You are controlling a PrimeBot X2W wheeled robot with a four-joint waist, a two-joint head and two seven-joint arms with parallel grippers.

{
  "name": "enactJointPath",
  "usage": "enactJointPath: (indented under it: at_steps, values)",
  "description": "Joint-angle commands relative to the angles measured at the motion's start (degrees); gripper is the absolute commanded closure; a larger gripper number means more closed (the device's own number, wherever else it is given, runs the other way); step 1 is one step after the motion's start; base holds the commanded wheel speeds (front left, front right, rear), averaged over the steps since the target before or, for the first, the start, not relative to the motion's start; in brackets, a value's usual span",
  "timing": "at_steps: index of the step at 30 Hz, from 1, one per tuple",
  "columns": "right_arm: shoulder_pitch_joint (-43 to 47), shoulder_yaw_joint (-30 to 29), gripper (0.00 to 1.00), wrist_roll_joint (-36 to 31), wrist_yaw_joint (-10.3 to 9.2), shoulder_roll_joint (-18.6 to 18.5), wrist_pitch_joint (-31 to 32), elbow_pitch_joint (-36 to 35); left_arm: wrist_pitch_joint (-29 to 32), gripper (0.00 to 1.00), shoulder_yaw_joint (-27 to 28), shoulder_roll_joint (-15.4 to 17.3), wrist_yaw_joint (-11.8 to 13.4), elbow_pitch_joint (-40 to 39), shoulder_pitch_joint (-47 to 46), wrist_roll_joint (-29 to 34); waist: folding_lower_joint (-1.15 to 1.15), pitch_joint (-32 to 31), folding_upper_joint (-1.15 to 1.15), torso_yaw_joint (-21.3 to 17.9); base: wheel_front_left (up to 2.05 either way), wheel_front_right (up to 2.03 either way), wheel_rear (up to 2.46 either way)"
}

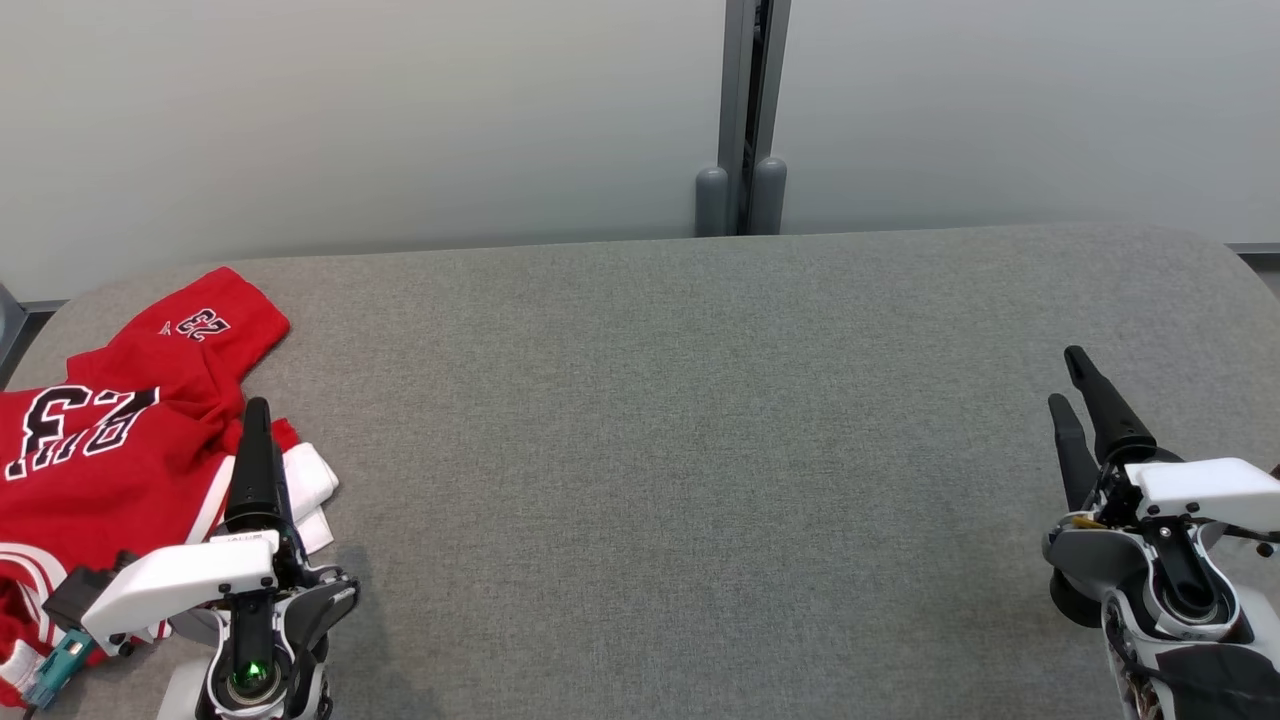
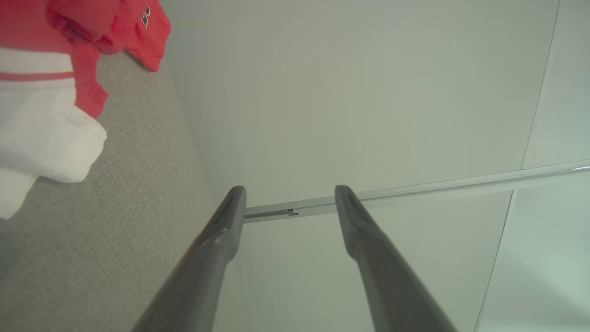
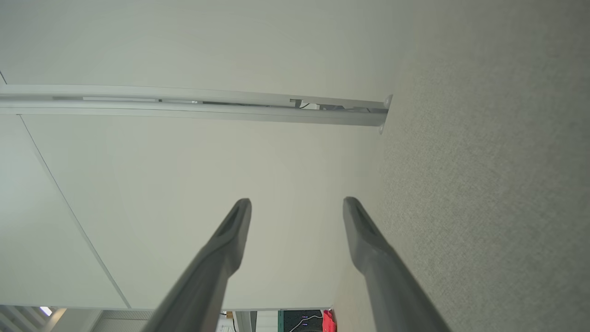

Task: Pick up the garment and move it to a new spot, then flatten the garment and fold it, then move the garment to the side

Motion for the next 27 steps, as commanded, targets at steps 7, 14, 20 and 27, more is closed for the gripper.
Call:
enactJointPath:
  at_steps: [7,14,20,27]
  values:
    - [0.4,1.1,0.0,-3.8,0.2,-0.6,-3.1,-5.5,-1.3,0.0,0.5,0.2,-0.2,-3.7,0.2,6.6,0.0,0.1,0.0,0.1,0.0,0.0,0.0]
    - [1.8,2.3,0.0,-8.3,0.22,-0.6,-5.3,-9.5,-2.2,0.0,0.1,0.2,-0.3,-5.6,0.9,13.1,0.0,0.1,0.0,0.2,0.0,0.0,0.0]
    - [3.1,3.9,0.0,-11.7,0.23,-0.6,-7.1,-11.9,-2.9,0.0,0.3,0.2,-0.3,-6.6,1.8,20.0,0.0,0.0,0.0,0.3,0.0,0.0,0.0]
    - [4.4,5.7,0.0,-18.6,0.25,-0.9,-9.1,-15.2,-3.7,0.0,0.7,0.2,0.2,-7.6,2.4,28.0,0.0,0.1,0.0,0.4,0.0,0.0,0.0]
